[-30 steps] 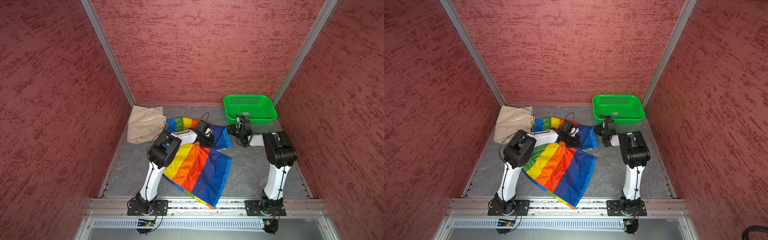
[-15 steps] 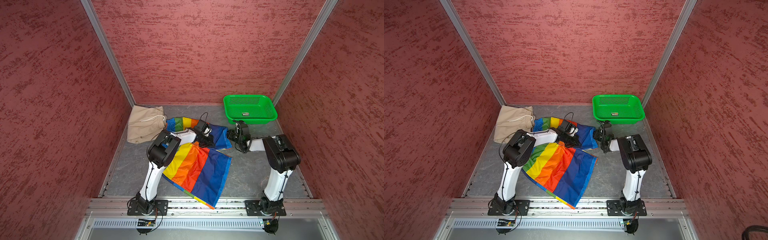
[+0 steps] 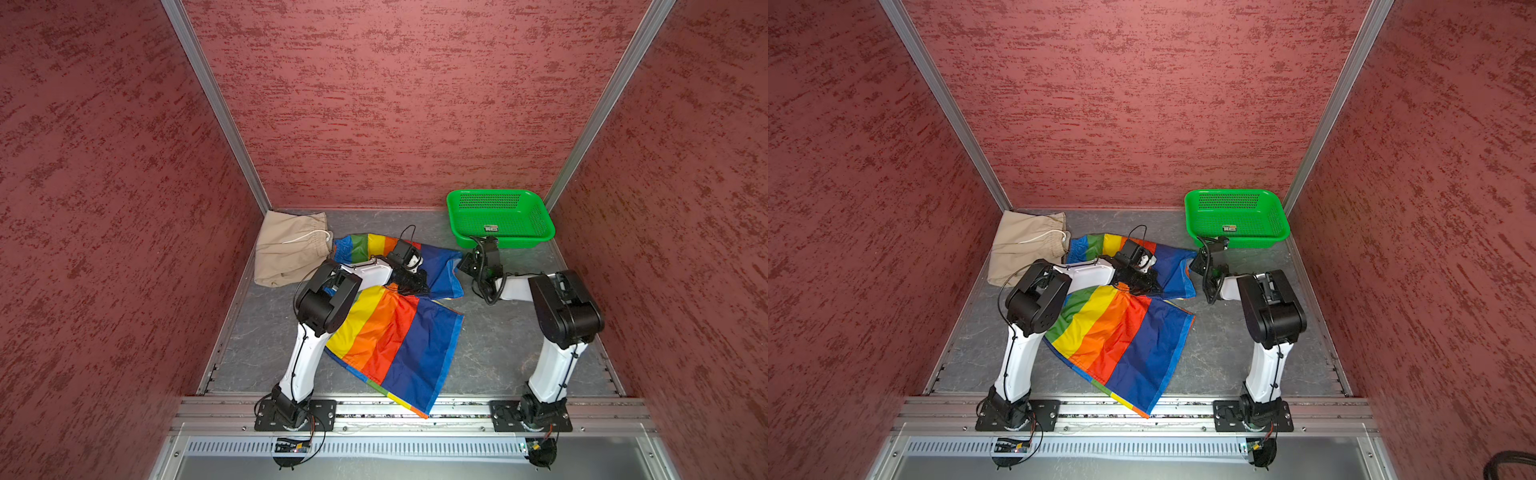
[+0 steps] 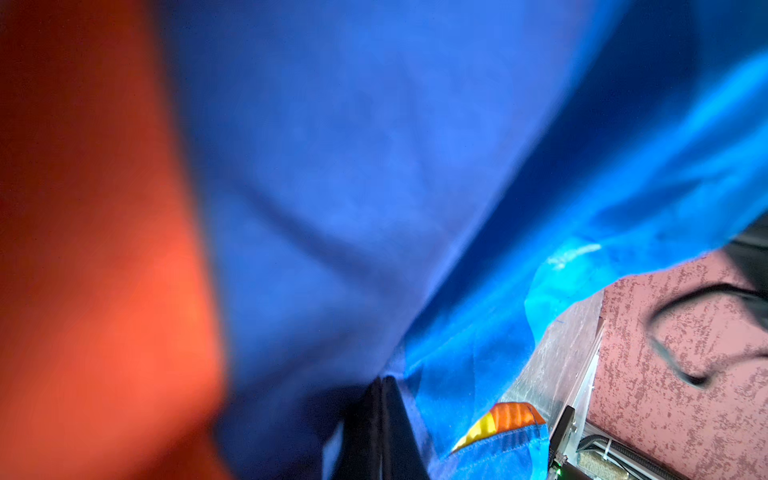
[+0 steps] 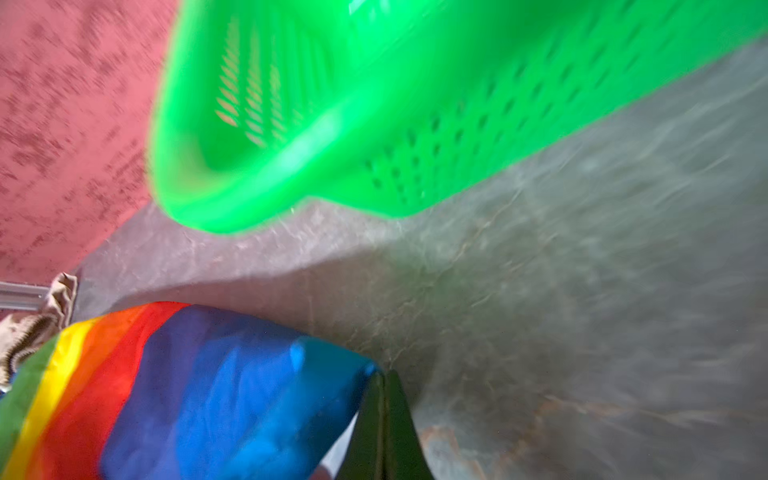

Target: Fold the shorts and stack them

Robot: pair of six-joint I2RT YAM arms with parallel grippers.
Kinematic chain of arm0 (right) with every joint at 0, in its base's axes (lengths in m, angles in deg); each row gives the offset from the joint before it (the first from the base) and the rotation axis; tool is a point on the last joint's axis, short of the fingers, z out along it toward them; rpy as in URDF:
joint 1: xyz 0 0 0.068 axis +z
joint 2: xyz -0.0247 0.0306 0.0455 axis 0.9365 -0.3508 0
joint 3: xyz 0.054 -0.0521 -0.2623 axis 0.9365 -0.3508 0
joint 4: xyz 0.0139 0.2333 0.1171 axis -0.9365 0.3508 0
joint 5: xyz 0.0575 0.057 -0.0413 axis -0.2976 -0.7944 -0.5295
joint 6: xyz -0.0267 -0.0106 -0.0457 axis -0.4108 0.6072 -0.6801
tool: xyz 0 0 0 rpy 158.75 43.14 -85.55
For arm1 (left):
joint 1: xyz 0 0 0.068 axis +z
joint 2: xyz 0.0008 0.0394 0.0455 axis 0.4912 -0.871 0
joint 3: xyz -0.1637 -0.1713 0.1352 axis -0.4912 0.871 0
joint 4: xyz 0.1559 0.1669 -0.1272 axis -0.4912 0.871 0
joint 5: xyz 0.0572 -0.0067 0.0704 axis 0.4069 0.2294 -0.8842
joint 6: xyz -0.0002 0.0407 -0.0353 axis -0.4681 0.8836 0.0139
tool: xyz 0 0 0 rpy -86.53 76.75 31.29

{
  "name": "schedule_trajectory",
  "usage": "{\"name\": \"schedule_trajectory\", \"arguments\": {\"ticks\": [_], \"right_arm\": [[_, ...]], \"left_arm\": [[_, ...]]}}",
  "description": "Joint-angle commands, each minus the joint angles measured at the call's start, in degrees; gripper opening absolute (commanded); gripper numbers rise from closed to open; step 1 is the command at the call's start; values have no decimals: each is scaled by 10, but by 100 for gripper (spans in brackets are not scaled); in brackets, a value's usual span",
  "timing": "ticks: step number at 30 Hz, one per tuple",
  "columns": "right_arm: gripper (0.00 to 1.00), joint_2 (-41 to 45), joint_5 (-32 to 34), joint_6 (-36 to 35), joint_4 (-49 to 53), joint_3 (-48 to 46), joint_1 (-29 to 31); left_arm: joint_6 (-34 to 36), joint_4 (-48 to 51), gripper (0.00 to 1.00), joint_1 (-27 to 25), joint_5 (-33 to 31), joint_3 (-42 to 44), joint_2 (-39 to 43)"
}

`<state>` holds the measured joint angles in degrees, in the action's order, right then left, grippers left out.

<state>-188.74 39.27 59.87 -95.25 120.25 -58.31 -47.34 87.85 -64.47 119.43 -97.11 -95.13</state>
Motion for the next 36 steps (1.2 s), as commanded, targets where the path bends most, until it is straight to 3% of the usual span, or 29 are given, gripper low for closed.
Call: {"name": "schedule_trajectory", "arguments": {"ticks": [1, 11, 14, 16, 17, 19, 30, 36], "right_arm": [[0, 62, 84, -15, 4, -3, -11], [2, 37, 56, -43, 39, 53, -24], [27, 36, 26, -39, 38, 56, -24], [42, 44, 7, -33, 45, 54, -23], [47, 51, 2, -29, 49, 49, -22], [50, 70, -4, -25, 60, 36, -20], [52, 186, -8, 1, 170, -76, 80], [53, 173, -38, 58, 180, -121, 107]], "left_arm": [[-3, 33, 6, 1, -23, 30, -15], [-7, 23, 6, 2, -22, 43, -15], [-9, 23, 8, 2, -21, 36, -15], [-13, 24, 18, 2, -17, 26, -15], [-17, 26, 28, 3, -14, 17, -15], [-22, 30, 36, 3, -6, -2, -14], [-20, 70, 64, 29, -7, -109, 34], [-7, 90, 66, 50, -31, -161, 1]]}}
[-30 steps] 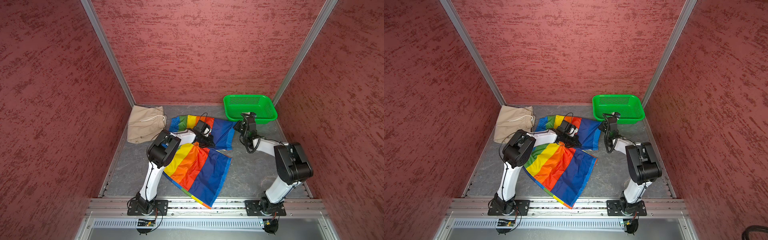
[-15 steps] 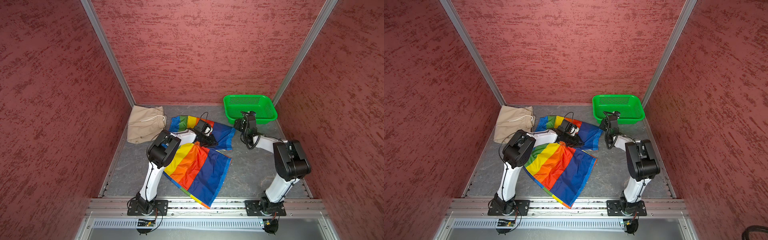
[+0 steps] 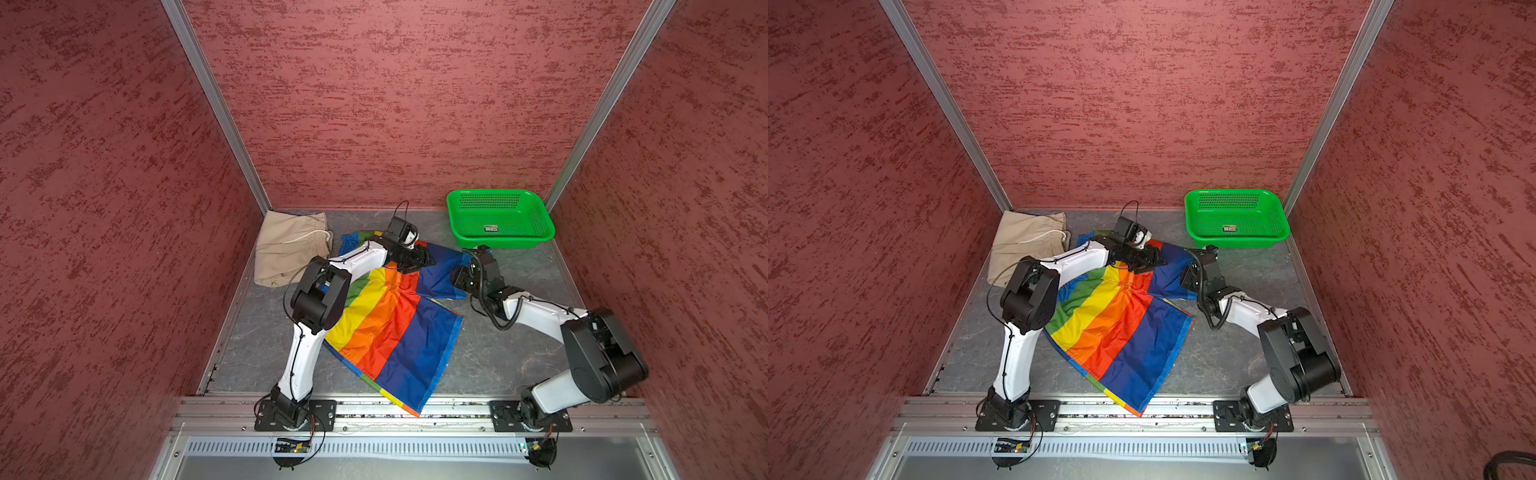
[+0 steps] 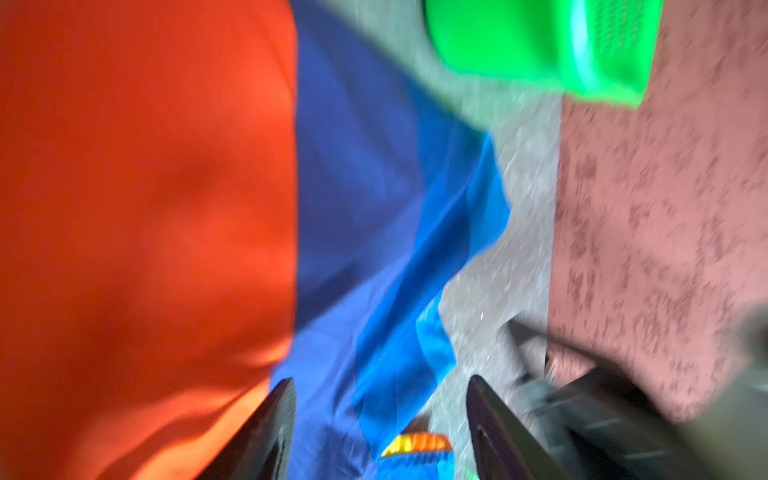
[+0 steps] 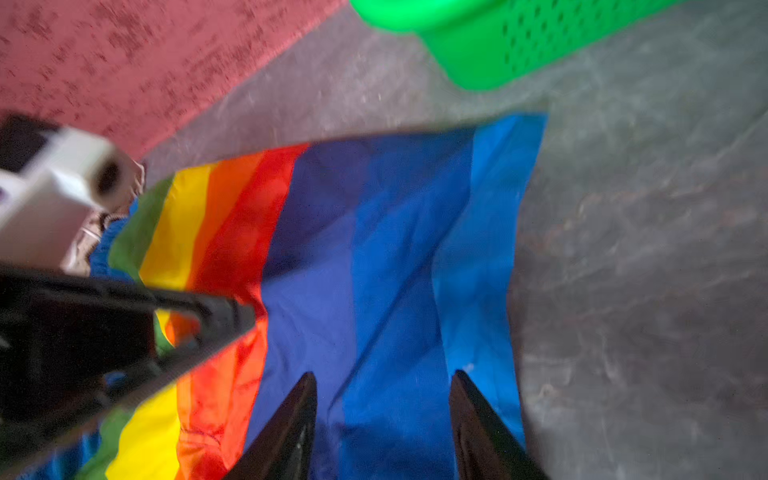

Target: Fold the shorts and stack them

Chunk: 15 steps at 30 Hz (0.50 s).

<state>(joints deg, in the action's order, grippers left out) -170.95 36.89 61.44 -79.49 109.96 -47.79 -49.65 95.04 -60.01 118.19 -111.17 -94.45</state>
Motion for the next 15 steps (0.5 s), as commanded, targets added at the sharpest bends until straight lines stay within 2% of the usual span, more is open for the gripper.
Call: {"name": "schedule_trajectory", "arguments": {"ticks": [1, 9, 15], "right_arm": [[53, -4, -12, 47, 24, -26, 2], [53, -22, 10, 55, 60, -23, 1], [54, -63, 14, 67, 83, -1, 0]], "left_arm": [[21, 21, 66, 5, -26, -29, -13], [38, 60, 63, 18, -49, -102, -89], [41, 63, 64, 37, -58, -102, -100]]}}
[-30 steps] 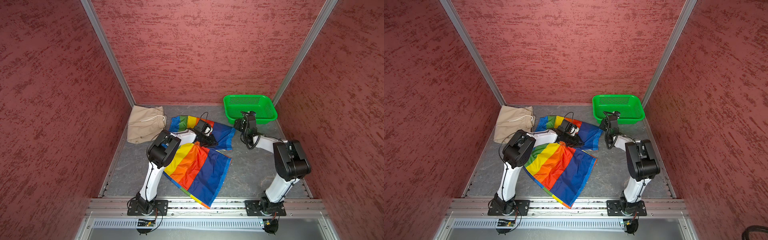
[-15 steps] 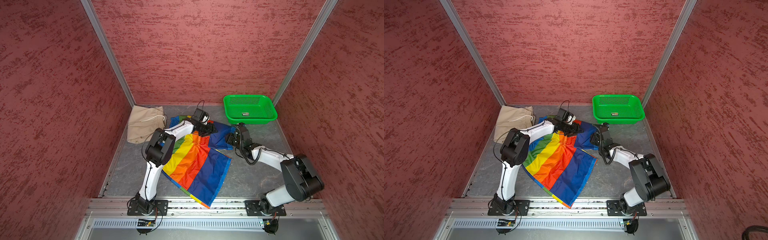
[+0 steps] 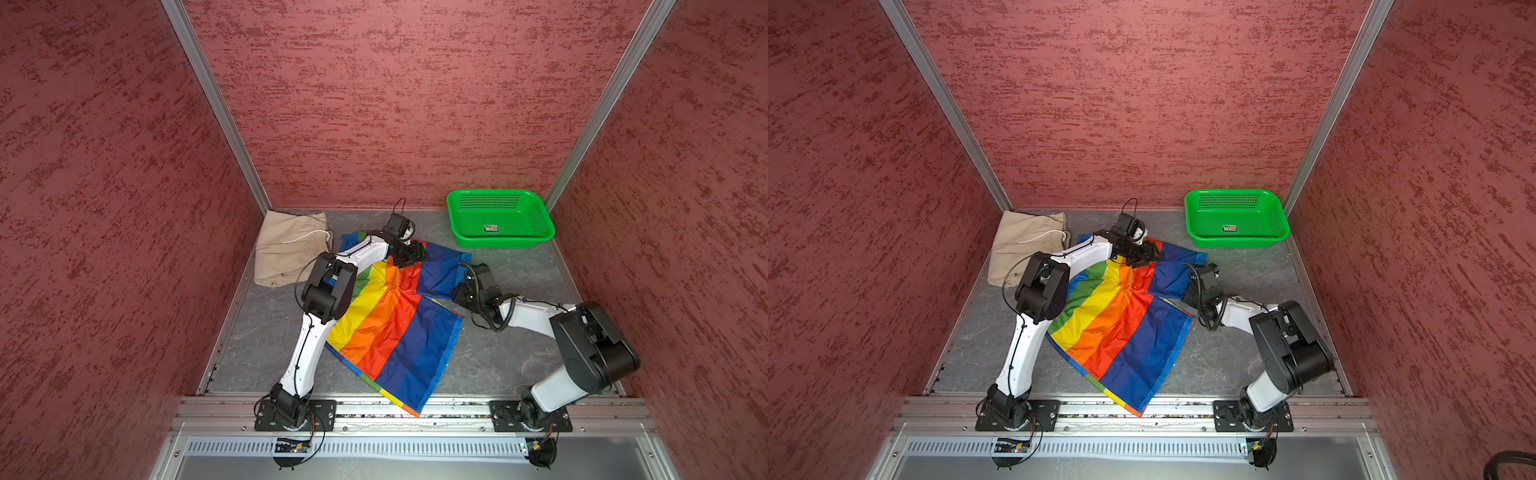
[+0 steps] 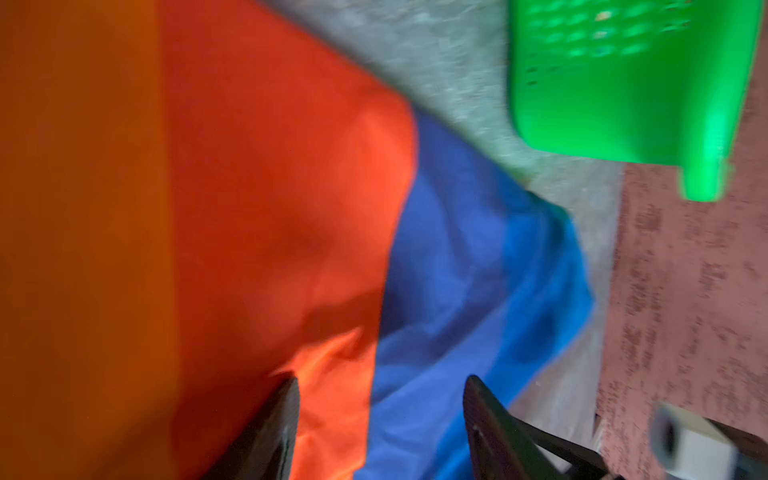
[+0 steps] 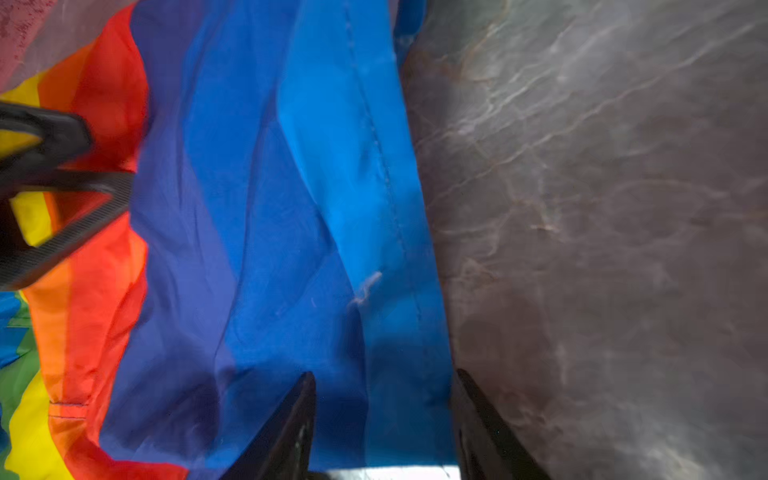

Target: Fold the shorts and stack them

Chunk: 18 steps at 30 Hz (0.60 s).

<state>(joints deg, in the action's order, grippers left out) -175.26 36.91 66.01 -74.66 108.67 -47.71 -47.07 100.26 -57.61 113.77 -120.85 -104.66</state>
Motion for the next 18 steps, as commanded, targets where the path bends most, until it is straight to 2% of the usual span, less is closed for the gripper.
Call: {"name": "schedule_trajectory", "arguments": {"ticks": [1, 8, 12, 18], "right_arm": [[54, -21, 14, 22, 37, 13, 0], [55, 10, -6, 20, 35, -16, -32], [54, 19, -43, 20, 20, -34, -61], [54, -2, -102, 19, -21, -16, -61]], "left_arm": [[17, 10, 64, 16, -16, -4, 1], [27, 15, 65, 30, -30, -12, -22], [17, 10, 70, 31, -23, -10, -30], [3, -6, 70, 27, -14, 5, -25]]}}
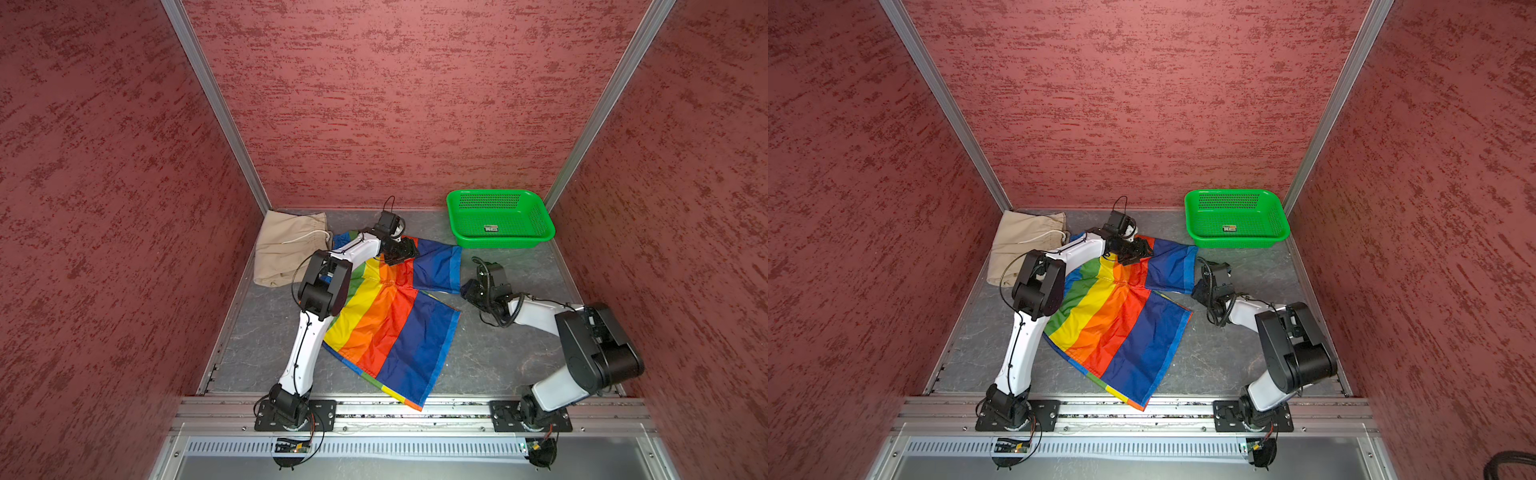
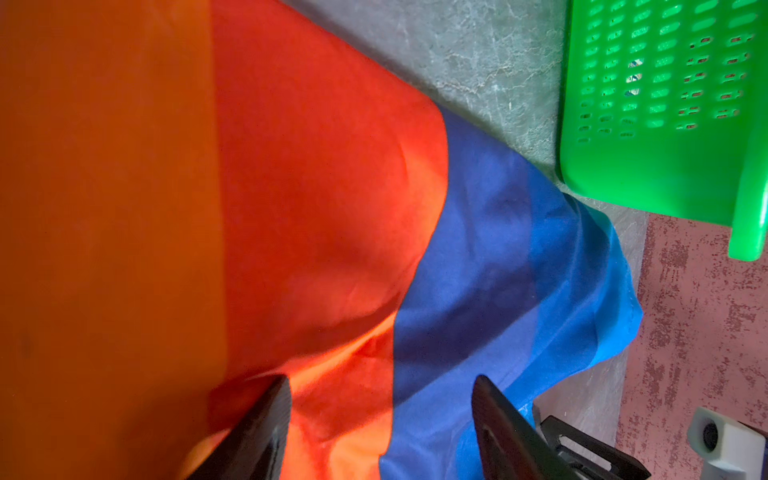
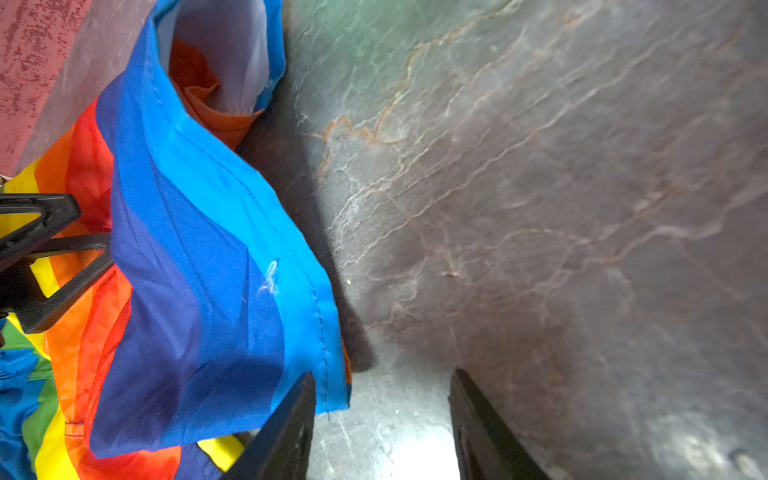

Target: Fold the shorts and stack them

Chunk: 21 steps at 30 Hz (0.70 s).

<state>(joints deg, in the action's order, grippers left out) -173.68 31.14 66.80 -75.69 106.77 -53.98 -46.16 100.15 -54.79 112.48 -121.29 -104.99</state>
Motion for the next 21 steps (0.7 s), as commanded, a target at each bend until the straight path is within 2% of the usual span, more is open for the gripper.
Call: {"name": "schedule_trajectory", "arguments": {"ticks": [1, 5, 7, 8, 9, 11, 14, 17, 21], "right_arm": [[54, -25, -54, 13, -19, 8, 5], [53, -59, -73, 13, -27, 36, 24], [45, -75, -77, 18, -34, 39, 28], [37, -81, -80, 21, -39, 37, 29], [22, -84, -79, 25, -42, 33, 28], [1, -82, -68, 31, -41, 26, 26], [0, -56, -46, 34, -34, 7, 7], [0, -20, -35, 21, -10, -10, -33], [0, 20, -26, -15, 25, -18, -93]], "left_arm": [[-8, -5, 70, -2, -1, 11, -21], [-11, -7, 70, -2, -4, 15, -19], [-13, -7, 70, -2, -5, 17, -18], [-15, -9, 70, -2, -5, 18, -19], [-15, -10, 70, -2, -5, 21, -18], [-18, -12, 70, -2, -5, 24, -18], [-19, -12, 70, -1, -5, 26, -18], [-20, -11, 76, 0, -6, 26, -18], [-19, -12, 77, 4, -11, 25, -19]]}}
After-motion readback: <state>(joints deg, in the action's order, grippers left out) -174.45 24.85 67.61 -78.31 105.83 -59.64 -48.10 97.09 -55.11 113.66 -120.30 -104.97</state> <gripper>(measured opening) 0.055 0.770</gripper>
